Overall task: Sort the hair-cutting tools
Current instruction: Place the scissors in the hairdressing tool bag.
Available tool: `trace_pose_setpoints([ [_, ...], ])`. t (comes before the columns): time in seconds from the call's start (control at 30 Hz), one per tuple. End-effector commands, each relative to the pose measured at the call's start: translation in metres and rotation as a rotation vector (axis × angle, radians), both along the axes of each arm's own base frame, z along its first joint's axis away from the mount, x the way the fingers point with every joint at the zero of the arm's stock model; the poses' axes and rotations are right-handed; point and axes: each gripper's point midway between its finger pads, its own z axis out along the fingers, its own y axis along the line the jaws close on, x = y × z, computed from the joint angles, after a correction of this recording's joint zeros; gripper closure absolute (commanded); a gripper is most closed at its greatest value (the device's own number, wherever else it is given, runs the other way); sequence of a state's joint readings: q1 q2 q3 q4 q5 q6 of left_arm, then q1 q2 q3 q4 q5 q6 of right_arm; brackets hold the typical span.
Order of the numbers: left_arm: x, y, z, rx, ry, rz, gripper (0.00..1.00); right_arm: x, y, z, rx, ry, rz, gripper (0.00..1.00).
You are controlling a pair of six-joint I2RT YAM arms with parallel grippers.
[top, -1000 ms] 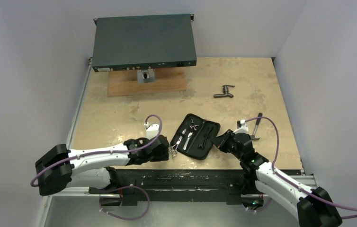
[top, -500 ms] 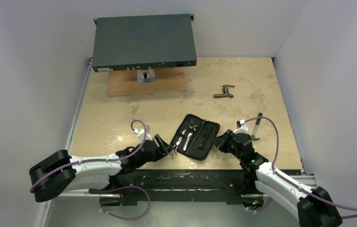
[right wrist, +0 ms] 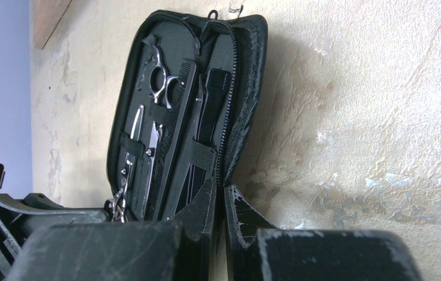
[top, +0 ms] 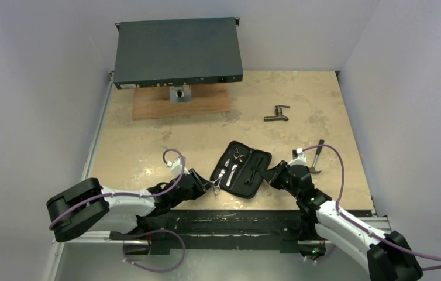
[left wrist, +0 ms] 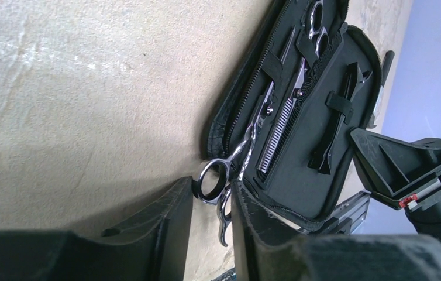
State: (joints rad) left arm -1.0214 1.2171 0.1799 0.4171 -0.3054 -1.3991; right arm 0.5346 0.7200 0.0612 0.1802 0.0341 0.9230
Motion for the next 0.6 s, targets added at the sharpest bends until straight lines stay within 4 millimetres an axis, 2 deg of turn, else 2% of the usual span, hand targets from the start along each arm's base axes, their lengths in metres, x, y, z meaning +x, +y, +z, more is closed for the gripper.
trace_pose_setpoints([
  [0.0,0.003,-0.001,0.004,-0.041,-0.029,0.003,0.73,-0.002,0.006,0.005,-0.005,-0.001,0.04,1.0],
  [0.27,0.007,-0.002,0.021,-0.038,-0.097,-0.015,0.88,-0.001,0.006,0.004,-0.006,0.002,0.037,1.0],
  [0.4,0.011,-0.005,0.031,-0.028,-0.126,-0.025,0.91,-0.002,0.006,0.004,-0.006,0.002,0.036,1.0],
  [0.57,0.014,-0.012,0.034,-0.013,-0.132,-0.043,0.92,-0.002,0.006,0.004,-0.006,0.003,0.037,1.0],
])
